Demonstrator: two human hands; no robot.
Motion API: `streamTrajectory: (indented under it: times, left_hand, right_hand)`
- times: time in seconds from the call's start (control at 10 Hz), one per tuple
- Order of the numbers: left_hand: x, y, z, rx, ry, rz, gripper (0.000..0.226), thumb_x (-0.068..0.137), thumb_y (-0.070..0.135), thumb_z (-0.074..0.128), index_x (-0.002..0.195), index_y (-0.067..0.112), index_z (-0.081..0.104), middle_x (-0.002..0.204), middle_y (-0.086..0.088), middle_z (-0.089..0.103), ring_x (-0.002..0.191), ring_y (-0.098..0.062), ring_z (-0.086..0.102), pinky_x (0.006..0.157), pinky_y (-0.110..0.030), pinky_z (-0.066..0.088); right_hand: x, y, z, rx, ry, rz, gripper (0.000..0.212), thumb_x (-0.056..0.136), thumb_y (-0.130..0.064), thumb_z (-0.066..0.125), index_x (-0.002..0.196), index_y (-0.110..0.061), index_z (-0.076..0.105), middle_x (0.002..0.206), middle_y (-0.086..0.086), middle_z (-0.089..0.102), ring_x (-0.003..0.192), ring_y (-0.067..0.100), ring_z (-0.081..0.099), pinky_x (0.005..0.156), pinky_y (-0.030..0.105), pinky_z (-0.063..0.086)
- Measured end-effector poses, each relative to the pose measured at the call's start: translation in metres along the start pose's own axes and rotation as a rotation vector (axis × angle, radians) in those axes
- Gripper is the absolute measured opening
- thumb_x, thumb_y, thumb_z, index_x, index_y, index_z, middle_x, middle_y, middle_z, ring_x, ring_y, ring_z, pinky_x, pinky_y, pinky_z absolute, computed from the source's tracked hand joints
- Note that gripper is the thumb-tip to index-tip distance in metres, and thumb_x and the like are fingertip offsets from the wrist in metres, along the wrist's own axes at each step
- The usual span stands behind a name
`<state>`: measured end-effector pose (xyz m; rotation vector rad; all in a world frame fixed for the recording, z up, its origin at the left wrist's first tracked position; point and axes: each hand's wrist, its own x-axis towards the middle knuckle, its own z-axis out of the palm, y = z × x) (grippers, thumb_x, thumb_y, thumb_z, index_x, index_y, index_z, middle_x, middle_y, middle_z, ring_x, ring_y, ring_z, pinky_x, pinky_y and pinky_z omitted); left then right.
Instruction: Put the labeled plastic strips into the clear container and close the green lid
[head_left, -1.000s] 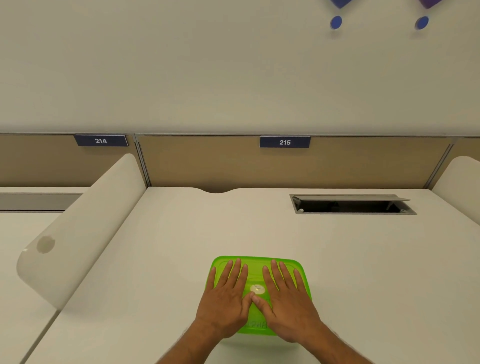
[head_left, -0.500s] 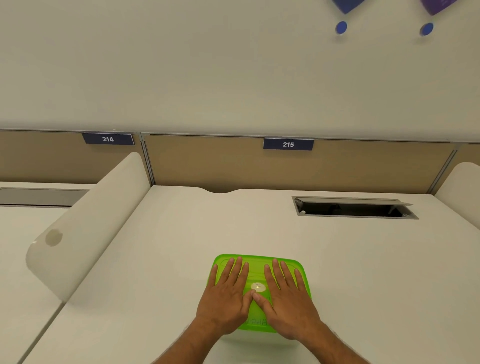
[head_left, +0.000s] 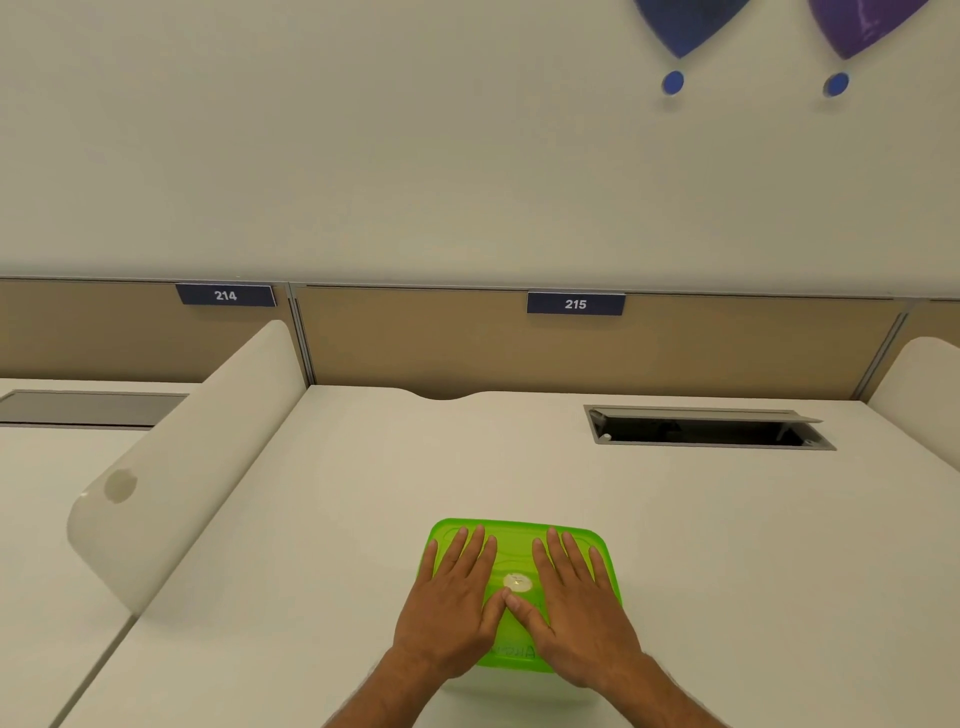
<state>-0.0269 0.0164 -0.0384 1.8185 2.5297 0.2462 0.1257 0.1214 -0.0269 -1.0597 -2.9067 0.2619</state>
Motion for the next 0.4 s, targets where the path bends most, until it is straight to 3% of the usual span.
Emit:
streamTrajectory:
  times: [0.3,0.4]
  left_hand:
    - [-0.001,0.007,-0.011,-0.063,0.051,-0.009,0.069,0.098,0.060,0.014,0.156,0.028,-0.004,0.160,0.016,-0.015,0.150,-0.010,-0.016,0.122,-0.036,-0.013]
    - [0.003,0.017,-0.021,-0.093,0.107,0.031,0.069,0.096,0.062,0.009,0.155,0.030,-0.005,0.158,0.018,-0.018,0.149,-0.008,-0.017,0.121,-0.035,-0.014]
  right_hand:
    - [-0.001,0.003,-0.012,0.204,0.005,0.023,0.083,0.091,-0.072,0.022,0.155,-0.024,0.003,0.164,-0.002,-0.005,0.149,0.011,-0.013,0.120,0.035,-0.012]
    - [0.000,0.003,-0.021,0.407,0.102,-0.006,0.072,0.093,-0.066,0.033,0.153,-0.030,0.015,0.164,-0.010,0.005,0.149,0.003,-0.004,0.122,0.029,-0.001]
